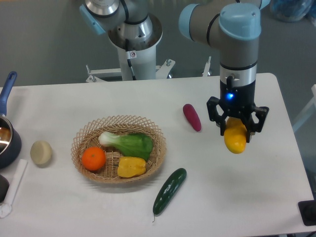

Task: Pick up the mango from the basket
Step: 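Lift the yellow mango up out of the basket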

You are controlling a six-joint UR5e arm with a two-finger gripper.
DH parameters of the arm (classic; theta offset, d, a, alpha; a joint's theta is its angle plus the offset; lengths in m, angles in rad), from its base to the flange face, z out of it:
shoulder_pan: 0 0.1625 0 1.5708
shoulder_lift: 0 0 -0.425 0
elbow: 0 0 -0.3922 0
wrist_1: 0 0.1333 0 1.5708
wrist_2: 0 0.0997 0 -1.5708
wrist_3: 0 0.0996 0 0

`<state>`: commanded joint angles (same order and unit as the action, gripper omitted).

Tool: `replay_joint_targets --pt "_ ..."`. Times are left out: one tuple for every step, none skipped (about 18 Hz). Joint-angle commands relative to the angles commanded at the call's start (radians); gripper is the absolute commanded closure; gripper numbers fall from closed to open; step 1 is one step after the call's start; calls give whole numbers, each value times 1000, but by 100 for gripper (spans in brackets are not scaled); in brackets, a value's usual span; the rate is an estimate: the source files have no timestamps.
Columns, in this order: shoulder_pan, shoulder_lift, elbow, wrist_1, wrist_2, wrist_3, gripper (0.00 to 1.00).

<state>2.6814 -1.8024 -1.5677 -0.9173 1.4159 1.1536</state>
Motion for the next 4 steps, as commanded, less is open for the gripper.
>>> replay_joint_targets --pt "0 2 0 0 -5 0 39" --pt "0 2 0 0 -5 0 39" --pt "0 2 -2 0 -5 0 39" --pt "0 3 -12 0 -6 -2 39"
